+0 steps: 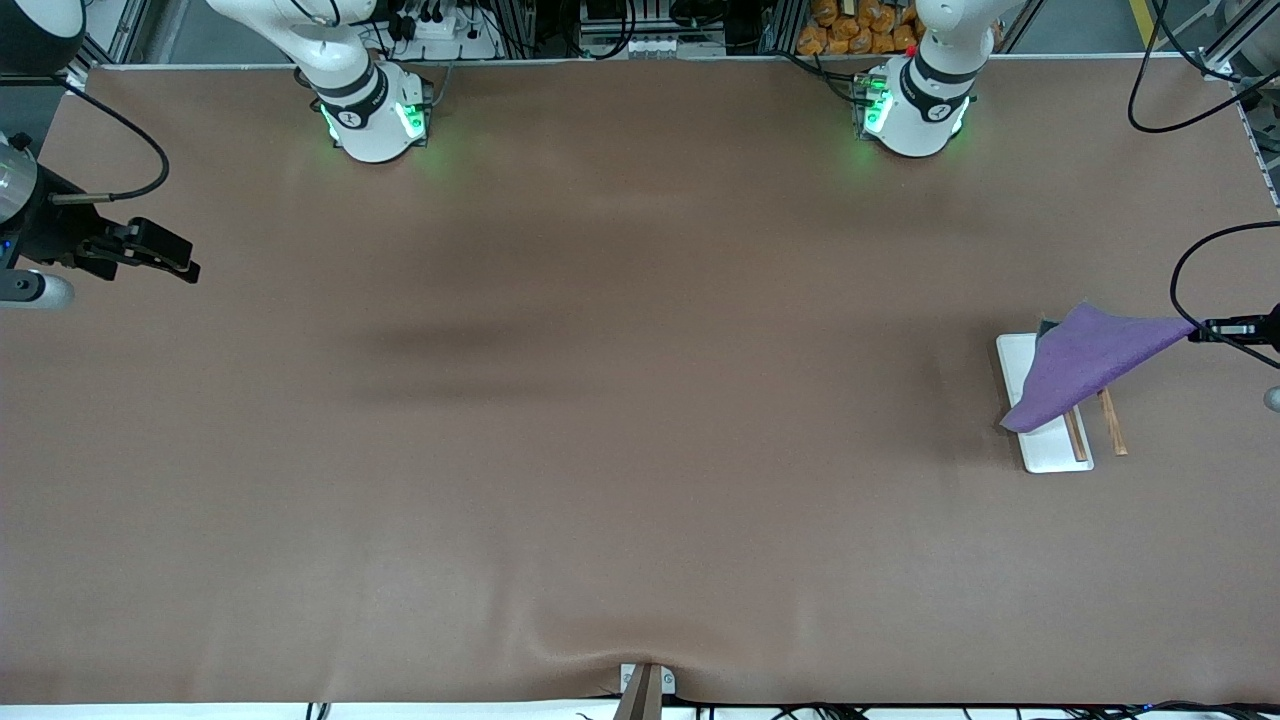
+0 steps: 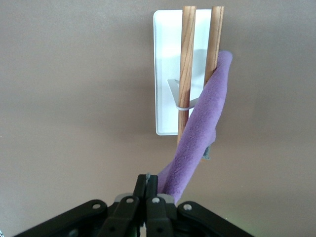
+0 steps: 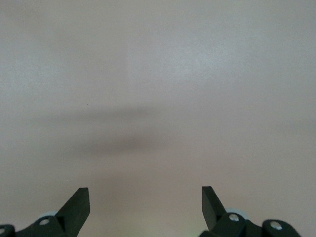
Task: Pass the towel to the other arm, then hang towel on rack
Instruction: 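Drape the towel over the wooden dowels with the left gripper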
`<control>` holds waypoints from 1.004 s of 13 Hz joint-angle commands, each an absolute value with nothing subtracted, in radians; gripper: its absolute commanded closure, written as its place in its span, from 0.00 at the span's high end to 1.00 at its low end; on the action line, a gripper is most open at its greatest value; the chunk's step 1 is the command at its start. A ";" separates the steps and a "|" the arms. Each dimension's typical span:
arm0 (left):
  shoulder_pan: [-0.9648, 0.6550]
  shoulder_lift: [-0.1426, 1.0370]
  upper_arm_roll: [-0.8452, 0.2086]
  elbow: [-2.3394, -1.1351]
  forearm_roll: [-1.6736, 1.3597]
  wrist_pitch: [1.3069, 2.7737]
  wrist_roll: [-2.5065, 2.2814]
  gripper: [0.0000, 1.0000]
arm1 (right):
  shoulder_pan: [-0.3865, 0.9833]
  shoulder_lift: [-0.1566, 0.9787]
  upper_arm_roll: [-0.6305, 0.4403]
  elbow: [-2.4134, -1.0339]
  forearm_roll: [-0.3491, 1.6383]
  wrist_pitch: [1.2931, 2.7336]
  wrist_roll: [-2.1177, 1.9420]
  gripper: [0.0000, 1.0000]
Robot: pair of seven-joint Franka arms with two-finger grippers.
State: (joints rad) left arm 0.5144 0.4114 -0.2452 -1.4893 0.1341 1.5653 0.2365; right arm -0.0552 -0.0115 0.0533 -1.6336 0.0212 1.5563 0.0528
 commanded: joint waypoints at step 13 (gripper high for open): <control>0.620 0.511 -0.253 -1.468 0.144 1.643 0.321 0.00 | -0.087 0.002 0.069 -1.609 0.020 1.539 0.043 1.00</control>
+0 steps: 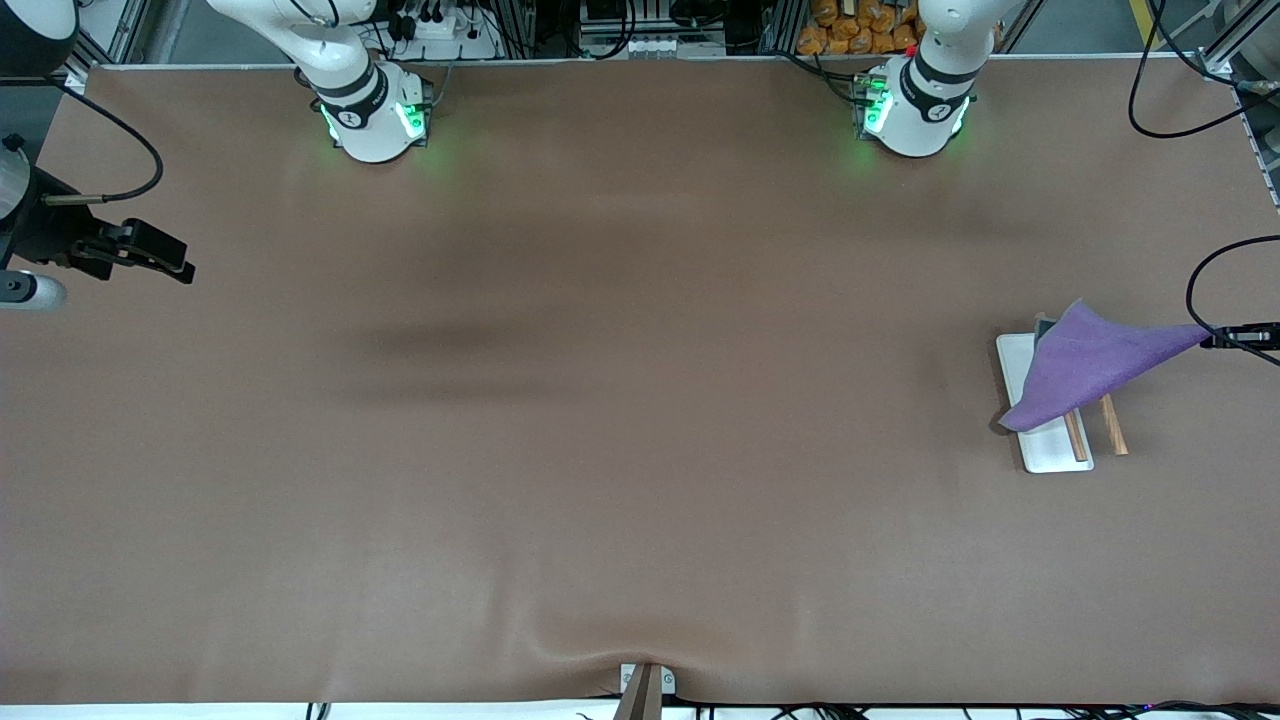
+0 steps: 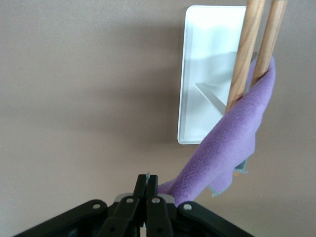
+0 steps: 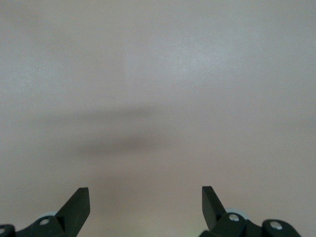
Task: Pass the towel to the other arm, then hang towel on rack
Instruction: 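Open the left gripper and release the towel on the dowels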
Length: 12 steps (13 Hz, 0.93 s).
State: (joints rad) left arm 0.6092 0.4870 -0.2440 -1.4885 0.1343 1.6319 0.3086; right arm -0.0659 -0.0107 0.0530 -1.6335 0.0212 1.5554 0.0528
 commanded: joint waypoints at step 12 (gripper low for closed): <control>0.655 0.595 -0.253 -1.468 0.143 1.752 0.371 0.00 | -0.091 0.002 0.069 -1.609 0.021 1.531 0.040 1.00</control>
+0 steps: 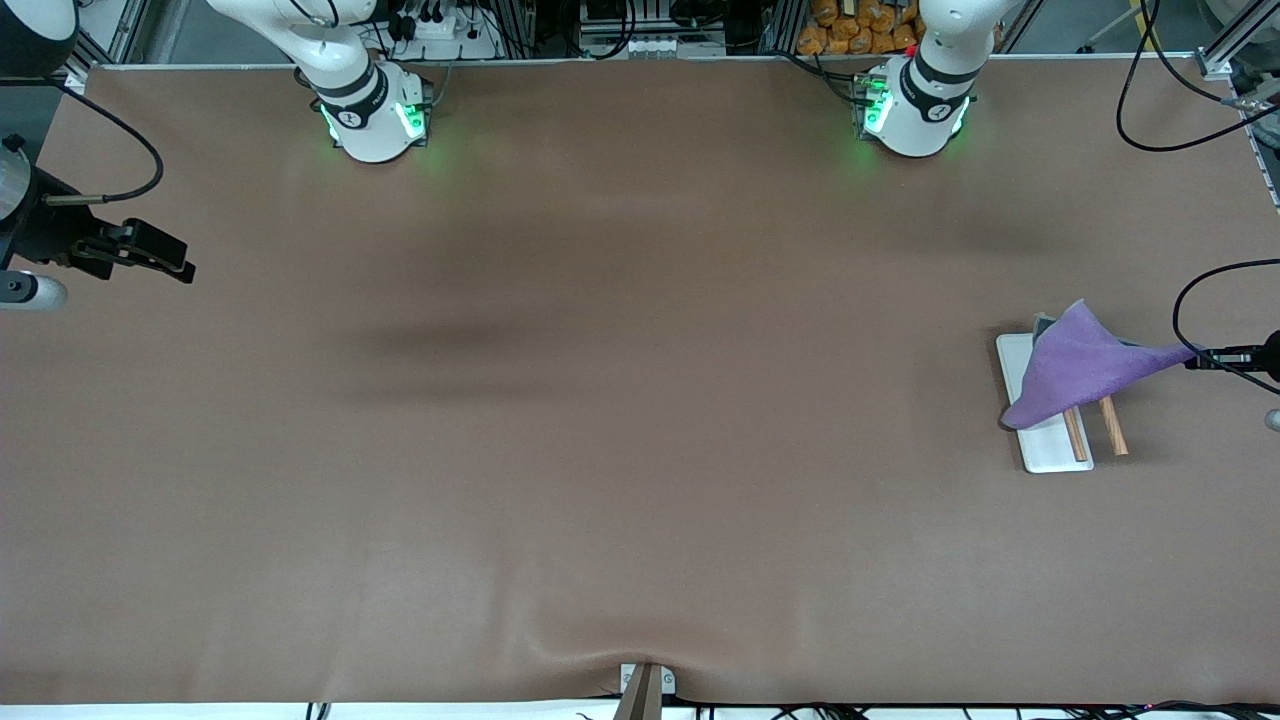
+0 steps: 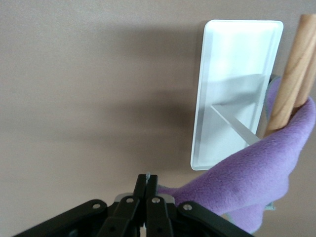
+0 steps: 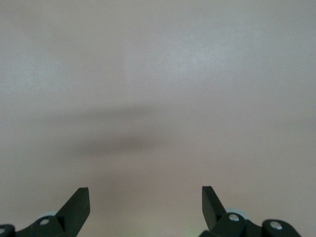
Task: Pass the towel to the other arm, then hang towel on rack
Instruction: 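Open the left gripper and release the towel on the dowels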
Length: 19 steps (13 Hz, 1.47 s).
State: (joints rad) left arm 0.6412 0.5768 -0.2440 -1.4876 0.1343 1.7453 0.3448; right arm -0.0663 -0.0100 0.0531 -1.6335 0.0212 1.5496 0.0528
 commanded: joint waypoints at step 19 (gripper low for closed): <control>0.689 0.629 -0.264 -1.466 0.115 1.830 0.440 1.00 | -0.092 0.003 0.071 -1.609 0.021 1.529 0.034 1.00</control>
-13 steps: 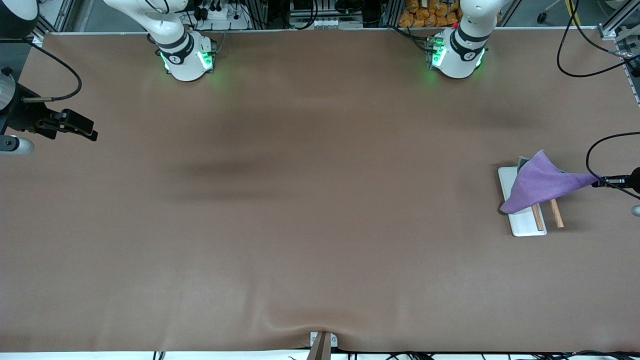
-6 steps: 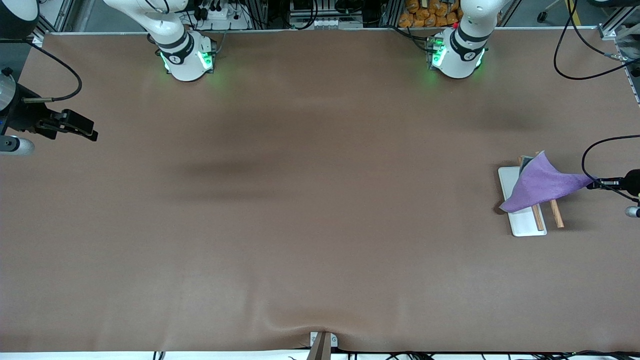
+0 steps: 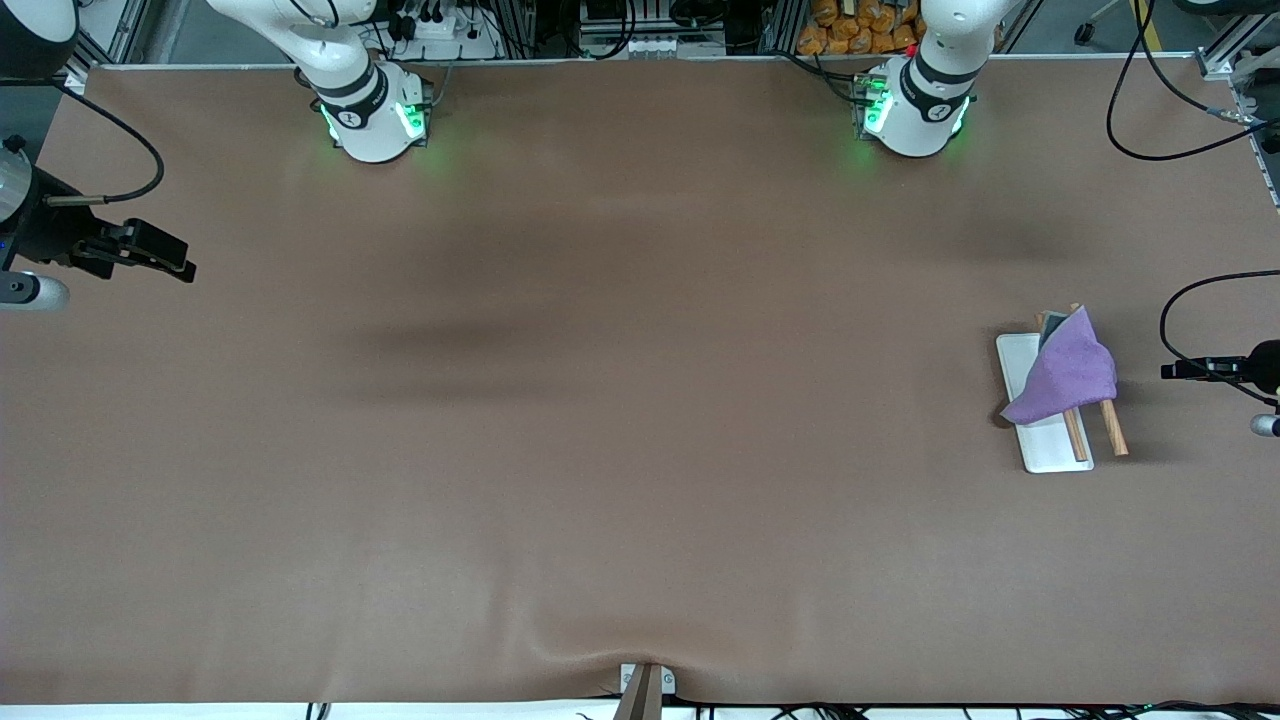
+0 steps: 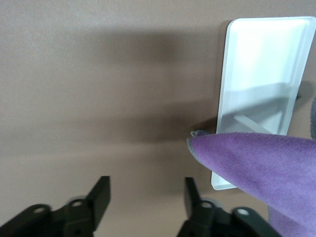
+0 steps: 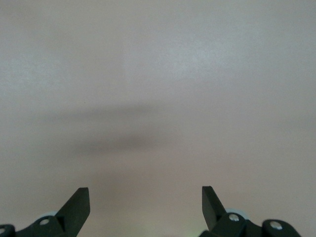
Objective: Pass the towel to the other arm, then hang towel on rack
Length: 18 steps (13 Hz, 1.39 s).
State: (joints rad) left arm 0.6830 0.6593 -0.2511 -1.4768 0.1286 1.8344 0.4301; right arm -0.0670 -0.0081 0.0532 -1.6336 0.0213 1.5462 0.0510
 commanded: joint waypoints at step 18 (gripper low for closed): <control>0.683 0.261 -0.660 -1.471 0.114 1.536 0.129 1.00 | -0.100 0.003 0.069 -1.611 0.021 1.528 0.034 1.00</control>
